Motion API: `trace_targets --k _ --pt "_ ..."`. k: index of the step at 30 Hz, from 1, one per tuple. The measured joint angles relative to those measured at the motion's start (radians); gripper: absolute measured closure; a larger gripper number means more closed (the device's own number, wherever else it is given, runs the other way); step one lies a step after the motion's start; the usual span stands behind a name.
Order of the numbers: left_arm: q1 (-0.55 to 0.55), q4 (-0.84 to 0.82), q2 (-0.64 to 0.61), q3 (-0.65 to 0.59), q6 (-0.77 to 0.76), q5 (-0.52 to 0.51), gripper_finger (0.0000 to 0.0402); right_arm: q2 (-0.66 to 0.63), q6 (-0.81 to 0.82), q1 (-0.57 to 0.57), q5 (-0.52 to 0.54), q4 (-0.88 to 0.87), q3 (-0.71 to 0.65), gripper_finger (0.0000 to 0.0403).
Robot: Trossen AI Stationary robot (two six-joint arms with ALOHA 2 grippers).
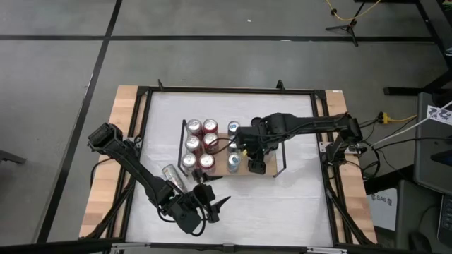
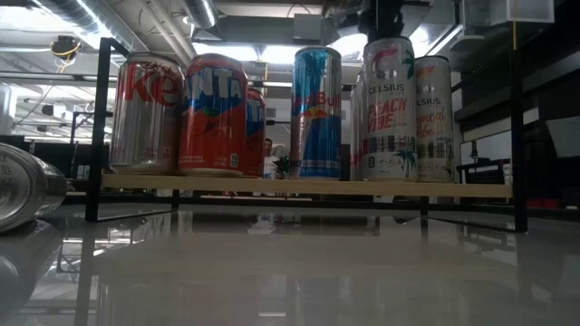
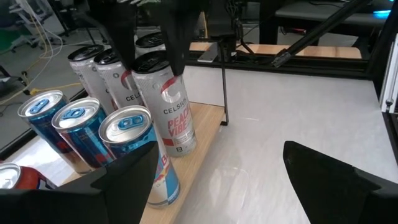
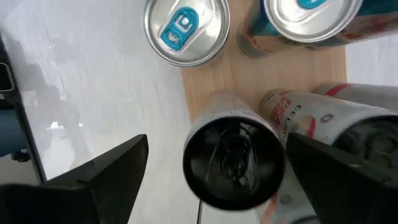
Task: Place canned beverage on shelf
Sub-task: Put the white-pink soda can on the shelf aligned with the other white-pink soda can, then put the white-yellow soda can on the shelf aligned with the other white-yellow soda can
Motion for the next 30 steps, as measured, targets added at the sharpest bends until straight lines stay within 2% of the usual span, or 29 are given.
trace_targets --k 13,17,23,30 --pt "0.000 0.001 0.000 0.000 0.051 0.003 0.0064 0.000 0.003 0.000 -0.001 -0.112 0.243 0.0024" --pt "0.000 0.008 0.000 0.000 0.062 0.072 0.0064 0.000 0.024 0.017 0.010 -0.125 0.343 0.0024" --pt "-0.003 0.013 -0.033 0.000 -0.014 0.074 0.0064 -0.003 -0.026 0.106 0.102 -0.173 0.458 0.0024" --pt "-0.024 -0.042 -0.147 0.002 -0.227 0.070 0.0064 -0.051 -0.030 0.299 0.293 -0.186 0.444 0.0024"
